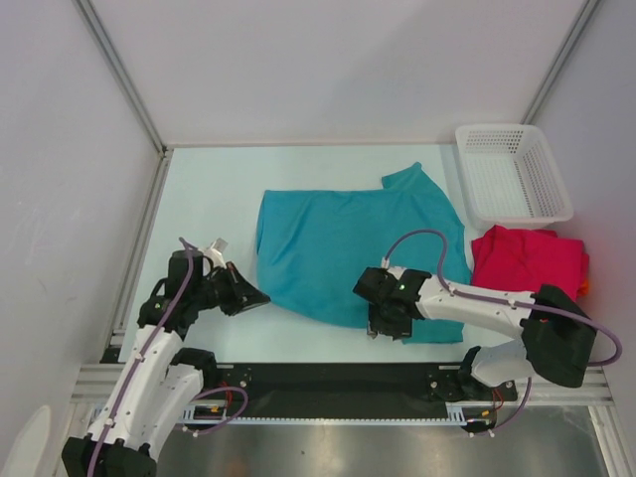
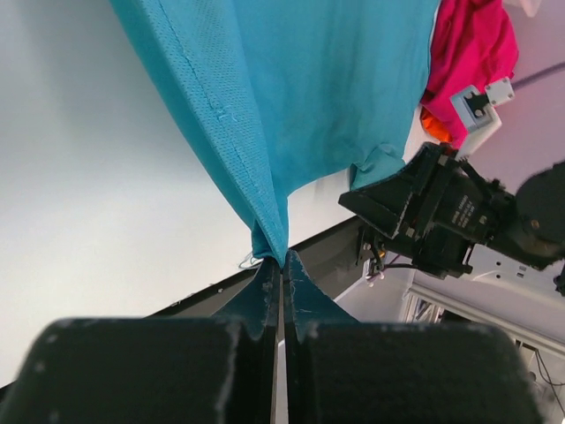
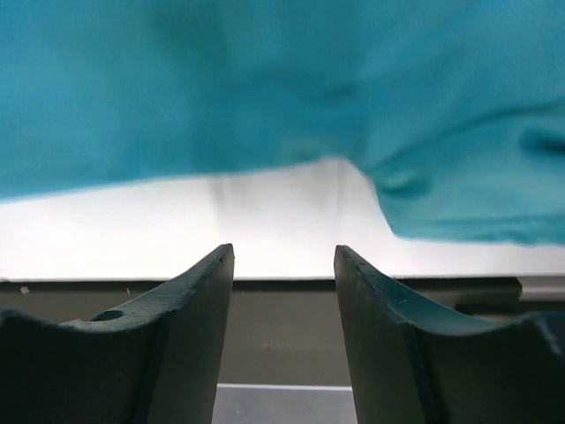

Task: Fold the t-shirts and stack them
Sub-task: Grap the side of the flattened tshirt closest away from the robot with both arms

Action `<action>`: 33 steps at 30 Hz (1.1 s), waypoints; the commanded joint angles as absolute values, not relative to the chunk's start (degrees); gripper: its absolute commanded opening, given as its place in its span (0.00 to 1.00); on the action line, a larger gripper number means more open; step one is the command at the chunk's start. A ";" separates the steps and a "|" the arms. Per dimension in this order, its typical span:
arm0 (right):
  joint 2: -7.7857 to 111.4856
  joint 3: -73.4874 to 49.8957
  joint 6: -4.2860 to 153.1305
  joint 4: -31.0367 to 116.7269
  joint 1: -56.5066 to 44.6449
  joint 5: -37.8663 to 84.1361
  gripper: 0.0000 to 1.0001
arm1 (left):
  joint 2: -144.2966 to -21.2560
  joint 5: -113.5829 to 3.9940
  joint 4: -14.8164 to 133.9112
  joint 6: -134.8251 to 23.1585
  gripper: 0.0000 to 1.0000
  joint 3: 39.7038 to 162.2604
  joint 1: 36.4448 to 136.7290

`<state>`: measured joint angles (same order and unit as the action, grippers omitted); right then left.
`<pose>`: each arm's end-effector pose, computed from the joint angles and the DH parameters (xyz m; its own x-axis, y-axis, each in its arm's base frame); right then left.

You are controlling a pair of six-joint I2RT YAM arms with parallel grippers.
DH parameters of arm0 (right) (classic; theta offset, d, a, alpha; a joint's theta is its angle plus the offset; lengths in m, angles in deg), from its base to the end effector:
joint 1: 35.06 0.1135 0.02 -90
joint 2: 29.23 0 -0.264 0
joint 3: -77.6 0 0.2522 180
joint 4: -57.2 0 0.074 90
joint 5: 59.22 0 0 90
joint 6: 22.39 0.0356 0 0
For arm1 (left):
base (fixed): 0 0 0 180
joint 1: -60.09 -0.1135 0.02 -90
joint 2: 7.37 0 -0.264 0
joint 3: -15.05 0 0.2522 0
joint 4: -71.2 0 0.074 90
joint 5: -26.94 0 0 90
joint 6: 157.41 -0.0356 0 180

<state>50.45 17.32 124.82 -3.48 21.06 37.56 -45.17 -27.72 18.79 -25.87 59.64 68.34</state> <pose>0.1314 0.1881 0.1817 -0.9809 0.0367 -0.1911 0.0213 0.9964 0.0818 0.1296 -0.0396 0.2315 -0.8726 -0.4201 -0.2494 -0.0818 0.6288 -0.7732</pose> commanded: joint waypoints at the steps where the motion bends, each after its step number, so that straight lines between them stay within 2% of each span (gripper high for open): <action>1: 45.31 16.82 134.92 -11.21 26.11 46.23 0.54 | -43.93 -24.83 19.56 -26.54 0.00 58.17 67.82; 5: 43.20 18.22 140.28 -16.32 27.96 50.63 0.55 | -44.28 -23.33 21.32 -26.46 0.00 55.98 67.82; 8: 42.58 18.49 142.93 -17.99 27.78 52.30 0.60 | -45.34 -22.28 22.81 -26.46 0.00 55.01 67.82; 13: 45.65 17.79 143.54 -19.22 26.12 52.48 0.63 | -46.92 -20.96 24.75 -26.63 0.00 55.36 67.82; 33: 56.81 16.90 145.13 -17.03 27.08 51.87 0.63 | -47.54 -15.77 27.39 -28.30 0.00 53.69 67.21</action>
<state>55.32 17.29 142.46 -17.35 26.00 50.39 -47.90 -18.68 25.70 -26.53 53.87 67.90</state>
